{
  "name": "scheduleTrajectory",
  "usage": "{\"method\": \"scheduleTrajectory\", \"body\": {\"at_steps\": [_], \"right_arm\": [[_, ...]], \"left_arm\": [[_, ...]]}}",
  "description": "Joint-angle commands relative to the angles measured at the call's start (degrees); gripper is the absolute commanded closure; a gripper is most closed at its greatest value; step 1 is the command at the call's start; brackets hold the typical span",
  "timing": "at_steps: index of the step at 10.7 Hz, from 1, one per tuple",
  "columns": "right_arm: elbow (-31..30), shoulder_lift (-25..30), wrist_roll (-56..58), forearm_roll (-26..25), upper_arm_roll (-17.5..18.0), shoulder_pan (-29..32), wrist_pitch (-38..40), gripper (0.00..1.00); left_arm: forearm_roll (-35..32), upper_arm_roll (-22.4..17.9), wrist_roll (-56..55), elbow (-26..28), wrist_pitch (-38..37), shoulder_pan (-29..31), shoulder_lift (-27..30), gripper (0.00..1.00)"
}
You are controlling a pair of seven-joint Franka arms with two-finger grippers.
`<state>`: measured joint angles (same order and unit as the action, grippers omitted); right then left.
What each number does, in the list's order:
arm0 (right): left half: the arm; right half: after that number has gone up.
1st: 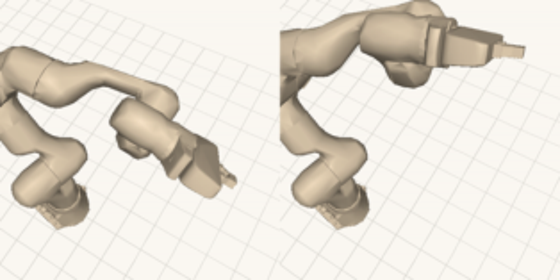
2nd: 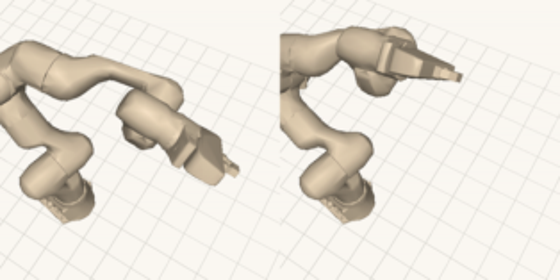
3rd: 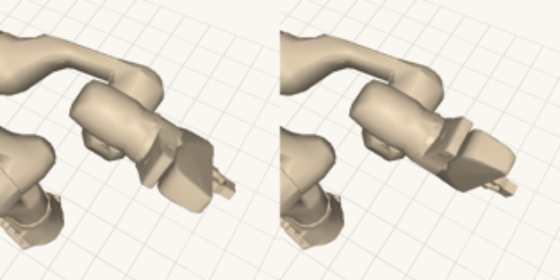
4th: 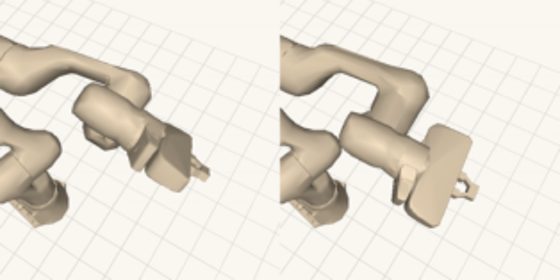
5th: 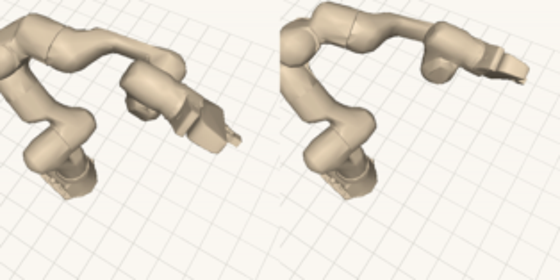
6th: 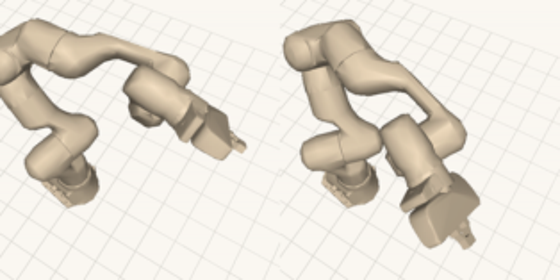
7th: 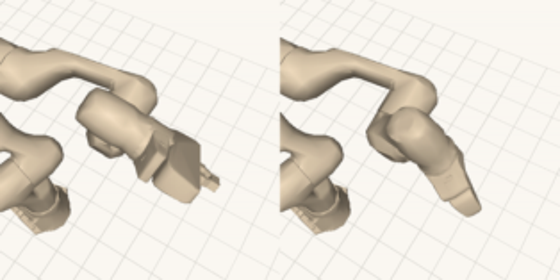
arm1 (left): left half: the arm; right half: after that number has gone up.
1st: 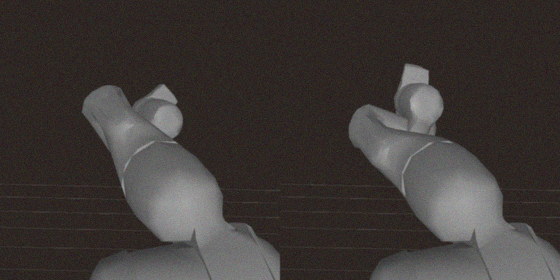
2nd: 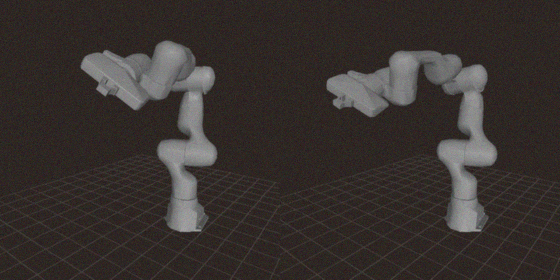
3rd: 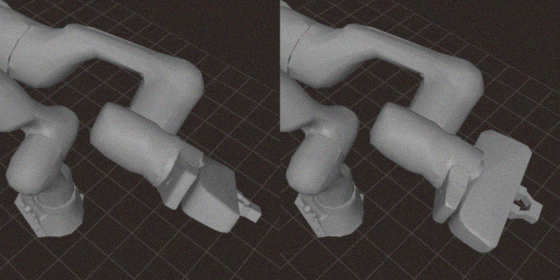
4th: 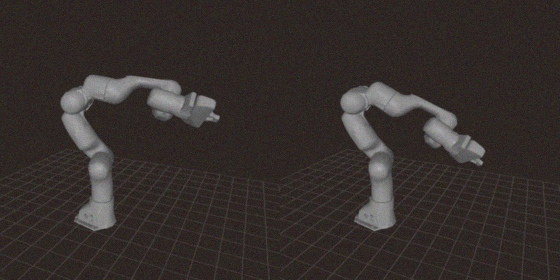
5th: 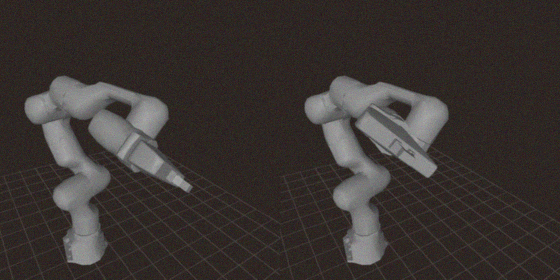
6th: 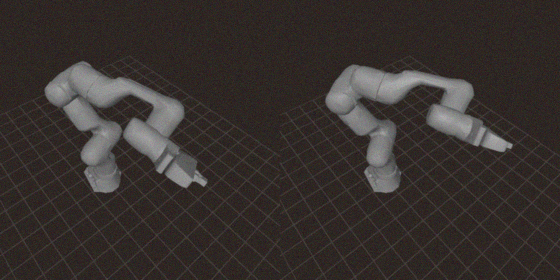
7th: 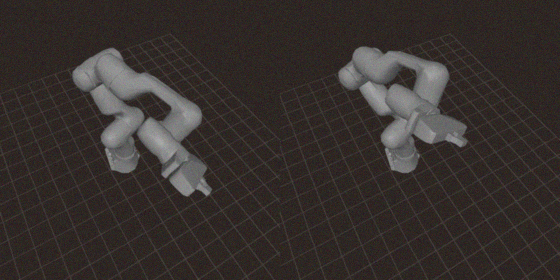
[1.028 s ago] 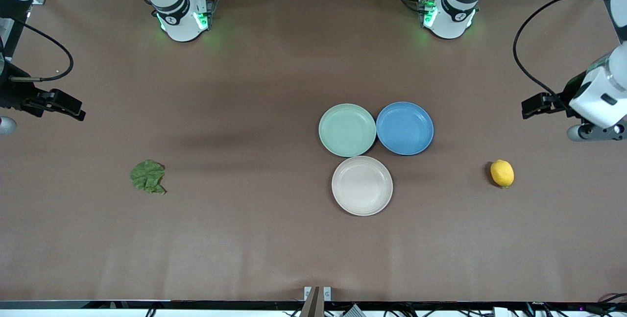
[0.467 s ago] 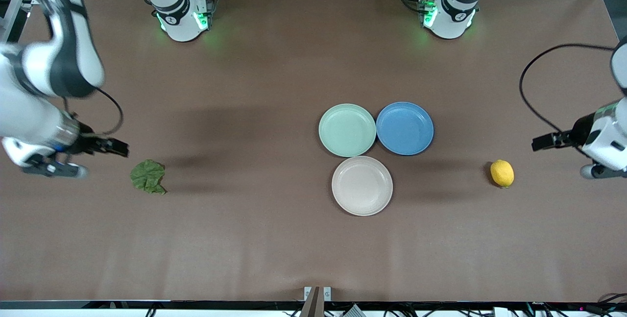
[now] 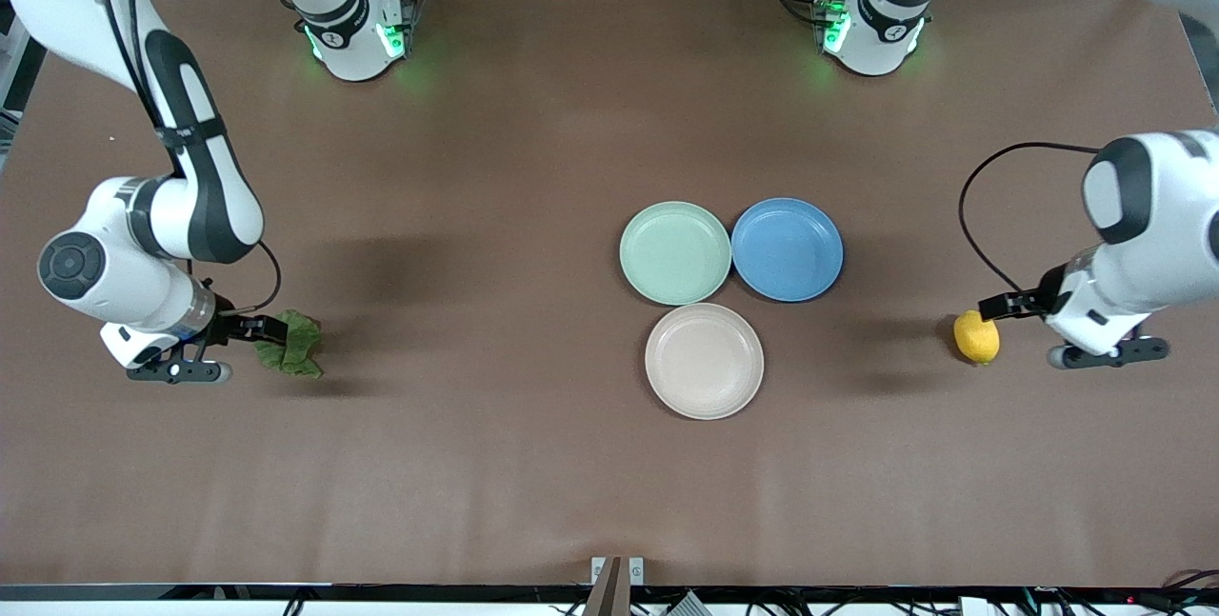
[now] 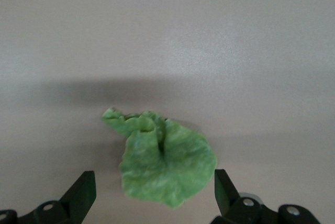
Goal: Place lemon and lettuce in plates
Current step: 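Reach the right gripper to the lettuce while the left gripper reaches the lemon, then close the right gripper on the lettuce while the left gripper grasps the lemon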
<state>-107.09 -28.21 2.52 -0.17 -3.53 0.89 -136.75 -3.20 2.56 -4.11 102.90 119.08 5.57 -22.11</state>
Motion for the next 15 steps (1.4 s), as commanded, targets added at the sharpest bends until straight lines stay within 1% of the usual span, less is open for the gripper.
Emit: {"method": "scheduleTrajectory", "body": {"at_steps": [1,2,3,4,5,6,7,8,9,10,11,13,15], "right_arm": [[0.48,-4.46,1.17,0.97,0.45,0.61,-5.52,0.00],[0.48,-6.31,1.09,1.05,0.45,0.43,-8.15,0.00],[0.48,-7.55,1.08,1.05,0.45,0.43,-8.79,0.00],[0.39,-7.64,1.08,1.05,0.45,0.34,-8.62,0.00],[0.13,-7.82,1.17,1.05,0.45,0.43,-8.88,0.03],[-0.14,-8.17,1.17,0.97,0.45,0.34,-8.97,0.11],[-0.23,-8.26,1.17,1.05,0.45,0.25,-8.88,0.26],[-0.23,-8.26,1.17,1.05,0.45,0.17,-8.88,0.47],[-0.31,-8.26,1.17,0.97,0.45,0.17,-8.88,0.70],[-0.23,-8.17,1.09,0.97,0.45,0.08,-8.36,0.98],[-0.14,-8.09,1.00,0.97,0.45,0.17,-8.18,1.00],[0.30,-7.56,0.56,1.05,0.63,-0.10,-7.22,1.00],[2.92,-7.12,-2.15,1.14,1.59,-0.62,-2.49,1.00]], "left_arm": [[-2.32,-0.10,0.68,-0.07,0.80,0.23,-3.19,0.00],[-5.30,-0.10,0.60,-0.24,0.89,-0.29,-4.86,0.00],[-7.67,-0.02,-0.19,-0.33,1.41,-0.39,-5.74,0.00],[-7.96,-0.02,-0.20,-0.33,2.12,-0.13,-6.01,0.00],[-8.05,-0.10,-0.20,-0.59,2.91,0.22,-6.54,0.00],[-8.05,-0.10,-0.20,-1.20,4.92,0.40,-7.50,0.00],[-7.96,-0.10,-0.28,-1.56,6.85,0.49,-9.08,0.00],[-7.96,-0.10,-0.28,-1.65,8.00,0.32,-10.05,0.00],[-7.88,-0.02,-0.28,-1.82,8.79,0.32,-10.58,0.00],[-7.87,-0.02,-0.28,-1.82,9.67,0.49,-11.37,0.00],[-7.87,-0.02,-0.28,-2.17,10.81,0.40,-12.42,0.00],[-7.87,-0.02,-0.37,-2.18,12.40,0.40,-13.57,0.00],[-7.88,-0.10,-0.20,-2.35,13.10,0.40,-14.27,0.00]]}}
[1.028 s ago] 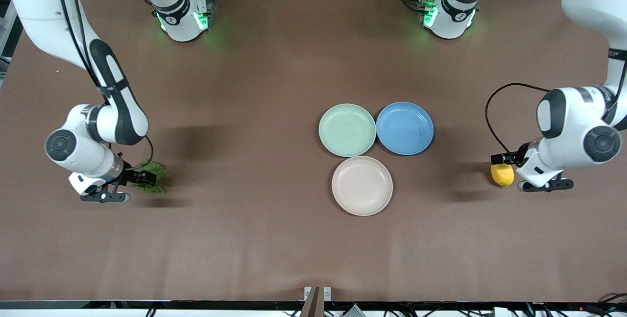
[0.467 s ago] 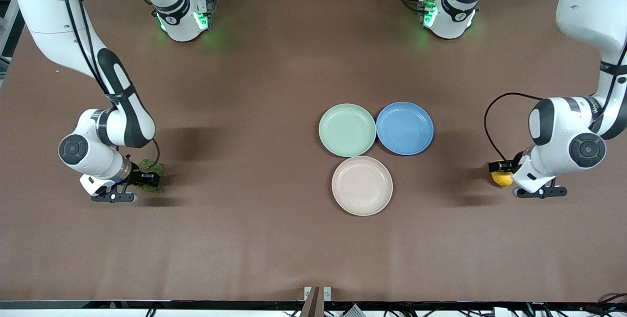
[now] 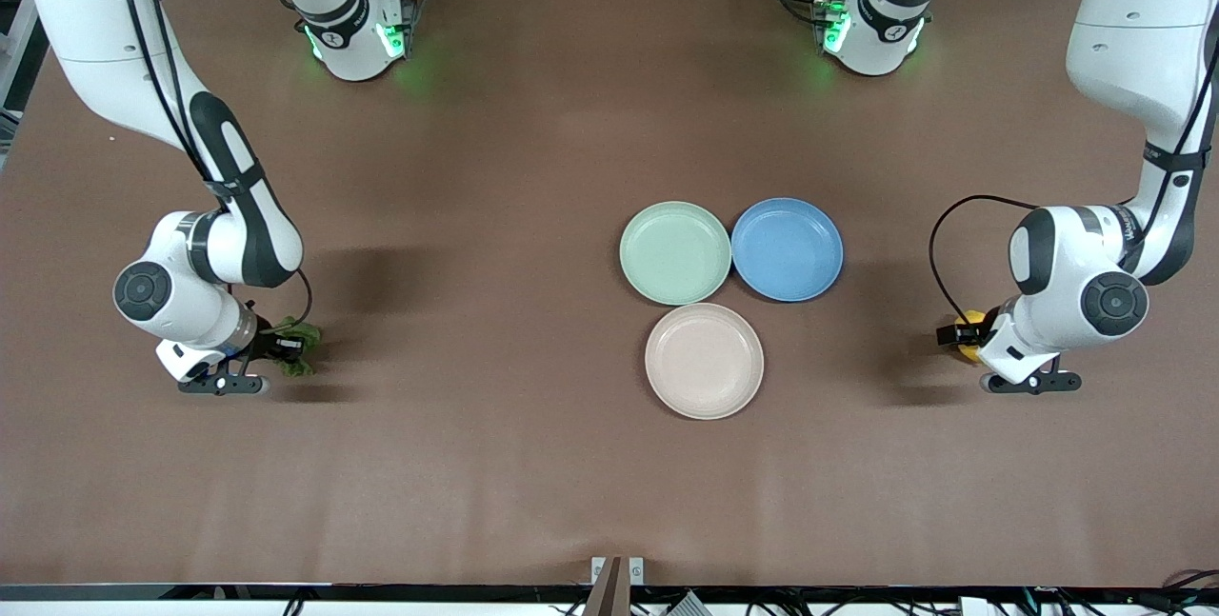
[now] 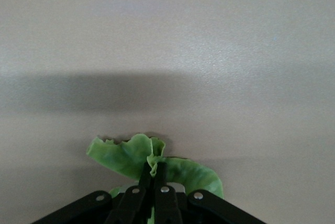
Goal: Place lemon and lettuce in plates
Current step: 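Carry the lettuce with the right gripper over the pale green plate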
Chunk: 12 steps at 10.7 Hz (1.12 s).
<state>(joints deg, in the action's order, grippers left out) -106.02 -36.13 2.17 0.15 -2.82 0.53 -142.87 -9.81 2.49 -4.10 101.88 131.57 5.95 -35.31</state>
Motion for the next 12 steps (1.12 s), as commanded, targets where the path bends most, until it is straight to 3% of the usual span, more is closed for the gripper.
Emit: {"method": "scheduleTrajectory", "body": {"at_steps": [1,3,5,7,9,12], "right_arm": [[3.61,0.88,-4.26,0.82,1.93,-0.52,6.09,1.00],[9.31,0.79,-11.80,0.90,4.48,-1.49,14.07,1.00],[12.93,0.27,-19.54,1.08,4.76,-5.77,17.18,1.00],[15.31,0.44,-30.16,1.95,6.59,-10.79,18.58,1.00],[16.37,0.00,-41.93,3.54,7.22,-16.58,18.25,1.00],[18.56,-1.14,-57.14,3.54,7.31,-25.72,17.98,1.00]], "left_arm": [[-1.26,0.06,-0.21,-1.60,1.49,0.03,-1.42,0.00],[-1.35,-0.03,0.14,-1.60,2.55,0.20,-2.30,0.00],[-1.35,-0.03,0.49,-1.51,5.26,0.38,-2.66,0.00],[-1.44,-0.03,0.41,-0.81,5.36,0.38,-2.66,0.63],[-1.44,-0.03,-0.12,-0.37,5.28,0.38,-2.57,0.83],[-1.35,-0.03,-0.12,-0.54,5.01,0.38,-1.78,0.87]]}}
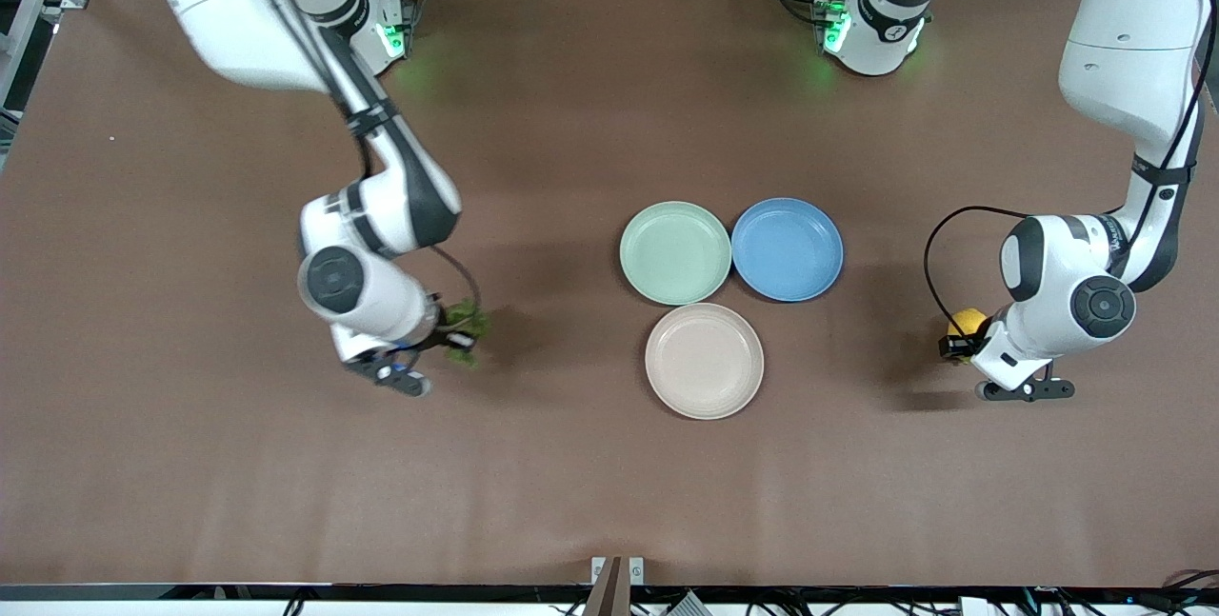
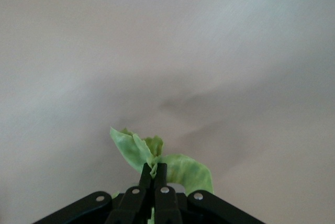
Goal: Place lemon and lettuce in plates
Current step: 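Carry the lettuce with the right gripper over the pale green plate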
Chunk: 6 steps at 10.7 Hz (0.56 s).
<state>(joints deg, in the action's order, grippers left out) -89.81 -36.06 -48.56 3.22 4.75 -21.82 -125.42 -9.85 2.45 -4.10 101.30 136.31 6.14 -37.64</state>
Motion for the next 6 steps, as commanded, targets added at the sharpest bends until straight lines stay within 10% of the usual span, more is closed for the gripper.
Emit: {"method": "scheduleTrajectory", "body": {"at_steps": [1,6], "right_arm": [[3.40,-2.25,-11.94,0.38,-0.26,-6.80,0.18,1.00],[5.61,-4.45,-31.65,0.21,-0.35,-19.91,-8.16,1.00]], "left_arm": [[-1.40,0.01,-0.12,-0.14,0.27,0.19,1.16,0.87],[-1.31,0.36,0.23,-1.10,-0.08,-0.34,4.24,1.00]]}}
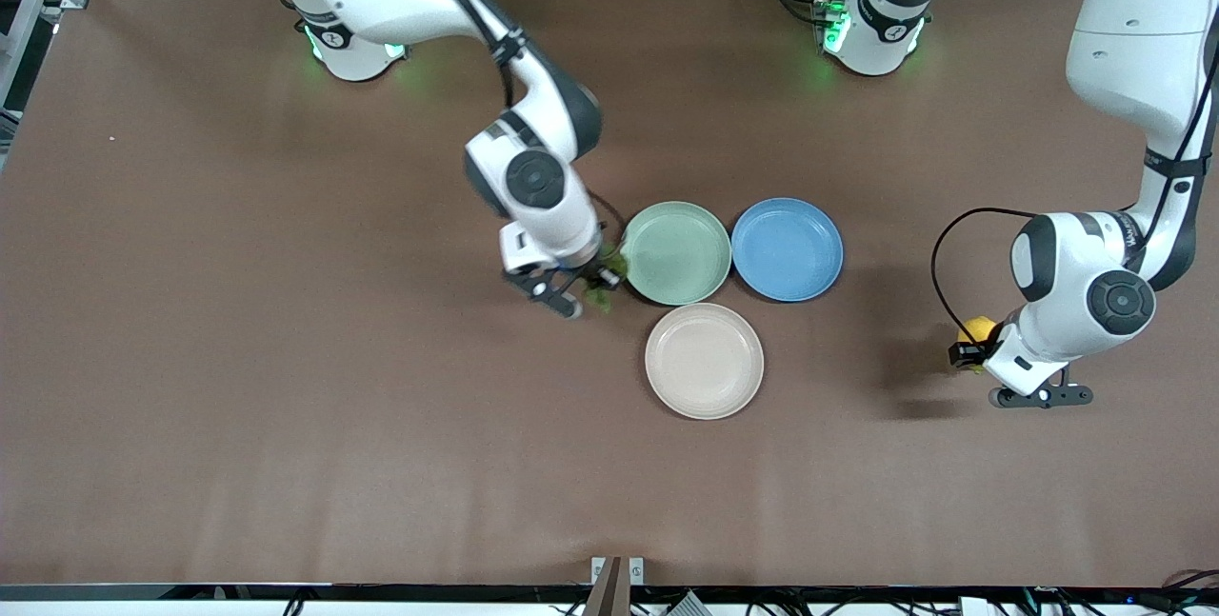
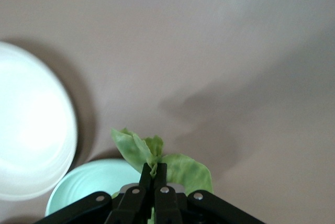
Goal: Place lemon and lettuce in plates
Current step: 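Carry the lettuce with the right gripper over the pale green plate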
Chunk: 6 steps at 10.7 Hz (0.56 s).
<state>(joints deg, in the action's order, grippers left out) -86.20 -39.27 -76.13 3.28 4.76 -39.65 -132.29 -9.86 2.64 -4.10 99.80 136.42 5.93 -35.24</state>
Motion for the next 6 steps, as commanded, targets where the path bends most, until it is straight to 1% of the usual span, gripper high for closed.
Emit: {"method": "scheduleTrajectory", "body": {"at_steps": [1,2,3,4,5,6], "right_arm": [[2.00,-2.11,-6.47,-0.03,-0.36,-4.01,-3.39,1.00],[2.00,-3.43,-8.14,-0.03,-0.36,-5.42,-6.37,1.00],[2.00,-4.57,-10.51,-0.20,-0.45,-6.91,-9.62,0.55],[2.09,-5.28,-13.40,-0.73,-0.54,-7.80,-11.48,0.01],[2.35,-5.20,-13.61,-0.73,-0.71,-8.33,-11.15,0.00],[3.31,-4.94,-13.26,-0.73,-0.72,-7.90,-10.28,0.00]], "left_arm": [[-0.70,0.60,0.14,-0.21,-0.19,-0.39,1.93,1.00],[-0.43,2.00,-0.21,-1.17,-0.19,-0.40,2.02,1.00],[0.10,4.36,-1.34,-2.49,-0.19,-0.22,2.10,1.00],[1.06,6.21,-3.35,-3.81,-0.19,-0.48,2.11,1.00],[1.24,8.23,-5.55,-4.52,-0.10,-0.66,1.93,1.00],[1.07,9.65,-10.27,-4.87,-0.10,-1.18,1.41,1.00]]}}
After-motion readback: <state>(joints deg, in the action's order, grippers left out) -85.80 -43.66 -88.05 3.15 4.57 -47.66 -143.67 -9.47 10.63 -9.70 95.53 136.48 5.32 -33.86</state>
